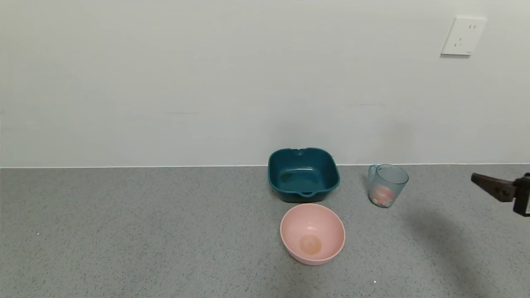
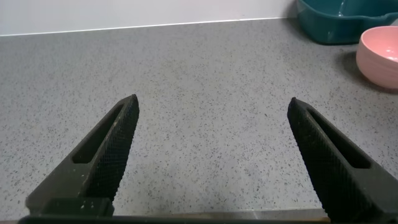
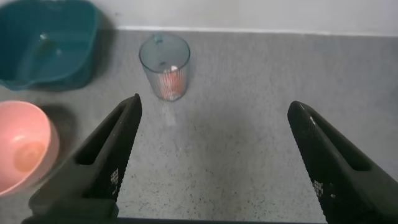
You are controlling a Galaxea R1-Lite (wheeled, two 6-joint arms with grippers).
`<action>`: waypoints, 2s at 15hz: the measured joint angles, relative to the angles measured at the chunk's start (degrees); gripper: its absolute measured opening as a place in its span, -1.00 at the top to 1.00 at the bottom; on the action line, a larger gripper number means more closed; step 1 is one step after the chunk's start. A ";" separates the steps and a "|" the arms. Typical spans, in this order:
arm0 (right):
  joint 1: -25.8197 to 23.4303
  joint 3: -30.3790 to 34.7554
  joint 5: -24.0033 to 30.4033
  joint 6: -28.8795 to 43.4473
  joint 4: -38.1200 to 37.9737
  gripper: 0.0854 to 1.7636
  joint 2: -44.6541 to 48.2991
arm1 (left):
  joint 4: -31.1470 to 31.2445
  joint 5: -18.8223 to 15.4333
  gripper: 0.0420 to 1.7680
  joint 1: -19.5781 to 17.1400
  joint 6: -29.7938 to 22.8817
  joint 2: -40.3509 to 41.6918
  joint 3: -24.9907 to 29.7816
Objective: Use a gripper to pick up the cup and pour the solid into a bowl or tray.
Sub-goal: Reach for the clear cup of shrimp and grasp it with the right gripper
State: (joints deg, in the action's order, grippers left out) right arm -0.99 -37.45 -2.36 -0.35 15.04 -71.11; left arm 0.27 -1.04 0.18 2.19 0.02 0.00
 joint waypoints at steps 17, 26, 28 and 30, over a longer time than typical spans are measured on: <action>3.62 13.20 1.84 -0.68 57.67 -0.94 -47.63 | 0.00 0.02 -0.94 0.00 -0.02 0.00 0.00; 3.74 5.68 1.99 -0.90 69.61 -0.94 -60.50 | 0.00 0.02 -0.94 0.00 0.00 0.00 0.00; 4.01 4.51 2.36 -0.83 69.83 -0.94 -61.70 | 0.00 0.05 -0.94 0.00 0.00 0.00 0.00; 4.45 3.30 2.61 -0.74 69.82 -0.94 -62.29 | 0.00 0.02 -0.94 0.00 0.00 0.00 0.00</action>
State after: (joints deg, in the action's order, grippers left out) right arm 3.46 -34.15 0.24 -1.10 84.86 -133.40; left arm 0.27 -1.01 0.18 2.19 0.02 0.00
